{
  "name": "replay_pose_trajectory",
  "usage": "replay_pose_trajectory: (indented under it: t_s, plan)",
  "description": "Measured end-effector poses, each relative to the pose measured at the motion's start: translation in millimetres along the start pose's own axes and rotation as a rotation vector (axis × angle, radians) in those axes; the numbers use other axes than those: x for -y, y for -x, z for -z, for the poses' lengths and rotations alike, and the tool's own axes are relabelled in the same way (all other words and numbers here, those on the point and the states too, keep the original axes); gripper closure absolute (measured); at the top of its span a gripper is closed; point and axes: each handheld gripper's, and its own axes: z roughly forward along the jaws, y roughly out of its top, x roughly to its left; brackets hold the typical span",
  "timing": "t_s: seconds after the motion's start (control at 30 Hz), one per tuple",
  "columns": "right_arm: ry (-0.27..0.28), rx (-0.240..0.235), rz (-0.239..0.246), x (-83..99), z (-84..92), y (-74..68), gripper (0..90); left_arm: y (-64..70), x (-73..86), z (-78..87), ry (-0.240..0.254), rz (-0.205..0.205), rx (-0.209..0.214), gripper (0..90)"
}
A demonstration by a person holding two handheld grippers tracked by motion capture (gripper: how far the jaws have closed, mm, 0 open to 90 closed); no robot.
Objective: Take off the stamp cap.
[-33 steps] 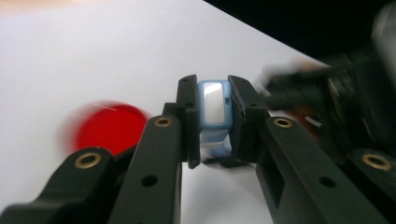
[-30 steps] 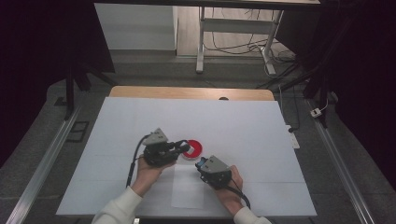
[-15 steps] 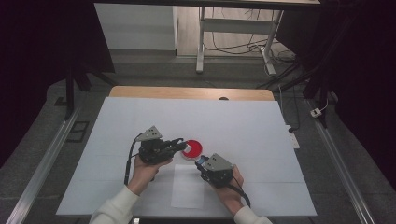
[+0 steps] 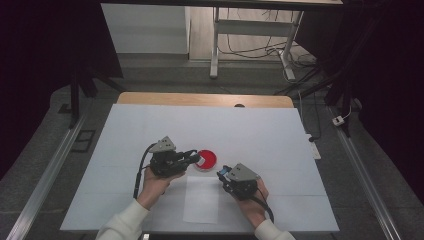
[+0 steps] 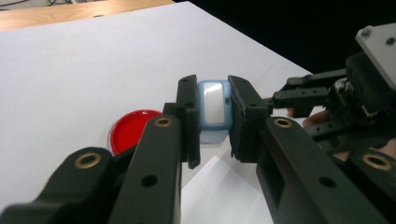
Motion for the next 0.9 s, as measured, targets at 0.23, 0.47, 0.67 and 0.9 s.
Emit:
replay_pose_trajectory:
  t_s: [0.23, 0.47, 0.67, 0.9]
  plan:
    - [-0.002, 0.021, -0.046, 14.6, 22.7, 23.5, 64.9, 0.1, 0.3, -0.4, -0.014, -0.012, 0.003, 75.1]
    - [-0.018, 0.097, -0.093, 31.4, 46.3, 52.6, 64.8, 1.8, 0.4, -0.7, -0.021, -0.023, 0.008, 75.0]
    - [-0.01, 0.117, -0.117, 39.4, 56.7, 66.6, 64.8, 3.1, 0.4, -1.1, -0.024, -0.031, 0.013, 75.0]
    - [-0.014, 0.118, -0.109, 52.3, 72.3, 79.0, 64.8, 5.9, 1.1, -4.1, -0.046, -0.053, 0.012, 75.0]
